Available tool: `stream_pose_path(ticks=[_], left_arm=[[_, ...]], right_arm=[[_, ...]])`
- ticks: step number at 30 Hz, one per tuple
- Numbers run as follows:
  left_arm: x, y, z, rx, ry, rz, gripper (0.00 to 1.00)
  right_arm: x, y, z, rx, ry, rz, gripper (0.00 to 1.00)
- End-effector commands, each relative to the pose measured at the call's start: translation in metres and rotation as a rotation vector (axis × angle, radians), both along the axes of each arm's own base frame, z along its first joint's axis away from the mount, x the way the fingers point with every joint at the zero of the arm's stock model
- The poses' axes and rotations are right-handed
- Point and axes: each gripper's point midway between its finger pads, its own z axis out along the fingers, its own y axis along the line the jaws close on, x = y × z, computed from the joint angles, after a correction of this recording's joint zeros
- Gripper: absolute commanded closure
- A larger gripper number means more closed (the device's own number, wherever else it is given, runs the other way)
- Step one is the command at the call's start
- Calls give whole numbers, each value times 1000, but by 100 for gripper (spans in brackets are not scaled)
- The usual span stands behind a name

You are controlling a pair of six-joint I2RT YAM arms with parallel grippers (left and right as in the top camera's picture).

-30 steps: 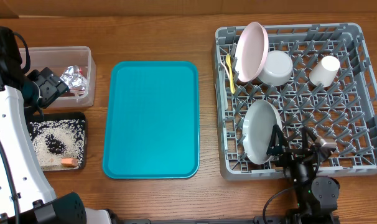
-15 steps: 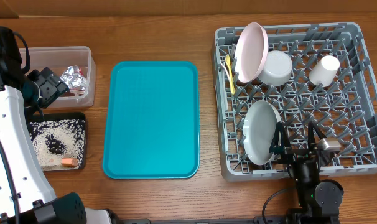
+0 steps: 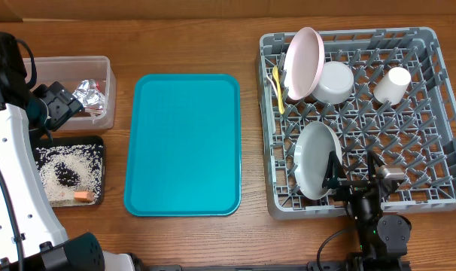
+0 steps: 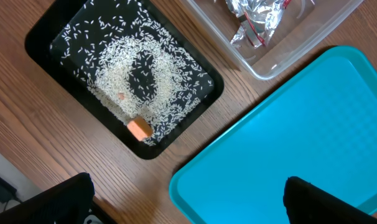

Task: Sort waste into correct bins and load items into the dishwasher rack

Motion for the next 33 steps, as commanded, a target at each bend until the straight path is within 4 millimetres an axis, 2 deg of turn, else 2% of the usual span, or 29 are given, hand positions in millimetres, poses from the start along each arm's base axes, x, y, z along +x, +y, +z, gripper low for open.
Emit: stream_pose_path(ticks=[1,21,25,28,29,33], left_arm=[[-1,2,1,17,5,-15,0],[-1,2,1,17,7,-15,0],[-8,-1,0,7,32,-15,0],[-6,-8,4,-33,-8,5,0],[-1,-15,11,-57,-67,13,0],[13,-32,28,0,-188,-71,0]], right_arm=[[0,-2,-2,-11,-3,-8,0],[0,-2,-2,-11,-3,-8,0],[0,-2,-2,-11,-3,-8,0],[0,-2,-2,-11,-3,-8,0],[0,-2,-2,-11,-3,-8,0],[0,-2,-2,-11,-3,-8,0]])
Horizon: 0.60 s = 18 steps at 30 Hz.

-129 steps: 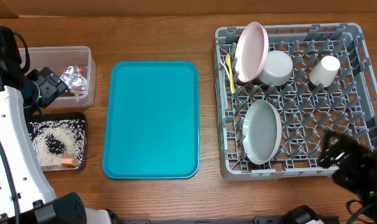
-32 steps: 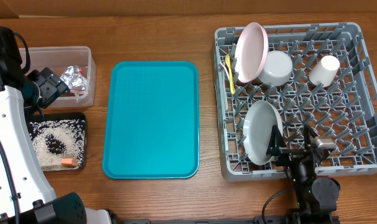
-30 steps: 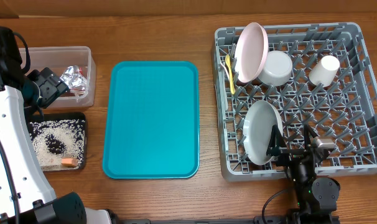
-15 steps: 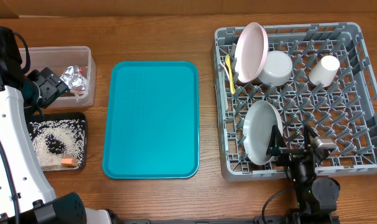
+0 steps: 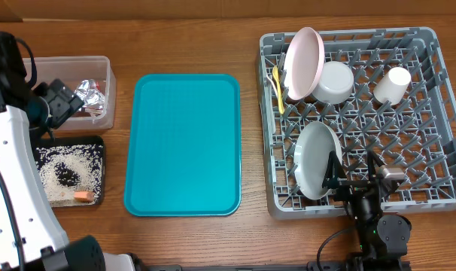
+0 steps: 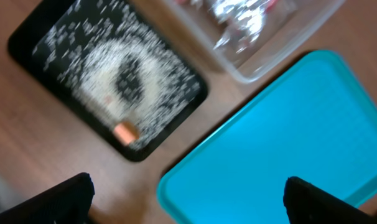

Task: Sort waste into correct bins and load items into the dishwasher rack

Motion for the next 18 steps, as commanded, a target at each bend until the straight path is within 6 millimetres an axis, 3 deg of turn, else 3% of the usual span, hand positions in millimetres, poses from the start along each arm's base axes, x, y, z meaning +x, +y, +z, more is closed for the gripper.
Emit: stream_pose_path(ticks=[1,7,18], left_arm=[[6,-30,26,33,-149,-93,0],[22,-69,37,127,-347,-325,0],[0,-109,-24,191,-650,-581,0]], right_arm=[[0,-2,-2,-11,-4,-8,0],[0,-2,-2,-11,-4,-8,0],[0,-2,-2,-11,-4,-8,0]])
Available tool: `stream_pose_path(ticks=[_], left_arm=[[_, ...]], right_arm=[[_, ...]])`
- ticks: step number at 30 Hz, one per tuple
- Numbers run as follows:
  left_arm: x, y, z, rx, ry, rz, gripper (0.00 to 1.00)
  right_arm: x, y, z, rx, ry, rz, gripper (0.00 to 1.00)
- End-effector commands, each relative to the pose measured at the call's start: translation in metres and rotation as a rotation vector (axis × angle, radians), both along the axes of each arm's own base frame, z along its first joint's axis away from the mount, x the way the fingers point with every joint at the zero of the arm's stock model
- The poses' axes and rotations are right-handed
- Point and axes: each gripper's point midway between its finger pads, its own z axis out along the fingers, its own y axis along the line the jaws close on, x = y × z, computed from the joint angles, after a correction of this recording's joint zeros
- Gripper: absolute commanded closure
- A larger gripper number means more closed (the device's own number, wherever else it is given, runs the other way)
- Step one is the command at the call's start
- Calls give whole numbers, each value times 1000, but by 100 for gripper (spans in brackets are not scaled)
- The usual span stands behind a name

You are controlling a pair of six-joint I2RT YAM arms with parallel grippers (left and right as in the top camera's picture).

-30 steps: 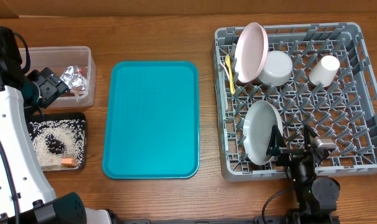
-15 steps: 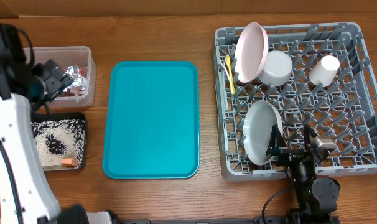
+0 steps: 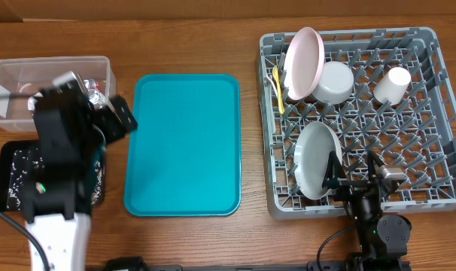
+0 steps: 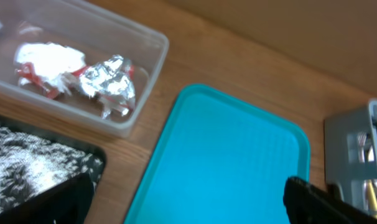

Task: Sort waste into correct bins and load items into the dishwasher rack

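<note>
My left gripper (image 3: pixel 115 124) hangs open and empty between the clear bin (image 3: pixel 10 75) and the teal tray (image 3: pixel 184 143). In the left wrist view the gripper (image 4: pixel 188 208) has its fingers (image 4: pixel 58 202) wide apart over the tray's (image 4: pixel 232 162) near edge. Crumpled foil (image 4: pixel 111 84) and a white-and-red wrapper (image 4: pixel 45 62) lie in the bin (image 4: pixel 145 46). The black tray of rice (image 3: pixel 10 177) is partly hidden under my arm. The grey rack (image 3: pixel 431 113) holds a pink plate (image 3: pixel 305 53), a white bowl (image 3: pixel 335 81), a white cup (image 3: pixel 397 83), a white plate (image 3: pixel 317 159) and a yellow utensil (image 3: pixel 277 84). My right gripper (image 3: pixel 356 177) rests by the rack's front edge, fingers apart.
The teal tray carries nothing. Bare wooden table (image 3: pixel 190 38) runs along the far side. The rack's corner (image 4: pixel 369 143) shows at the right of the left wrist view. The rice tray (image 4: pixel 27 168) lies just below the bin.
My left arm has moved from the table's left edge toward the middle, and its body now covers part of the rice tray. The wrist view now faces the bin, teal tray and rack. Both grippers unchanged.
At first my left gripper hung open above the rice tray and the bin's corner. Then it was over much the same place, in a blurred view. Now it sits farther right beside the teal tray, still empty. My right arm stayed parked by the rack.
</note>
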Motion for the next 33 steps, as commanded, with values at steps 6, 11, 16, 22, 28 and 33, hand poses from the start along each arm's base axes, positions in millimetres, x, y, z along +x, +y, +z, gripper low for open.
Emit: stream_pose_path(ticks=[6,11,16,22,28,33], left_arm=[[-38,-33,-41,56,-311,-209,0],[-53,-35,-55,67,-498,-200,0],[-61,-36,-60,91,-624,-196,0],[-66,-32,-68,111,-695,-166,0],[-69,-25,-69,127,-699,-121,0],[-69,-22,-108,118,-539,-109,0]], right_arm=[[0,-2,-2,-11,-4,-8,0],[0,-2,-2,-11,-4,-8,0],[0,-2,-2,-11,-4,-8,0],[0,-2,-2,-11,-4,-8,0],[0,-2,-2,-11,-4,-8,0],[0,-2,-2,-11,-4,-8,0]])
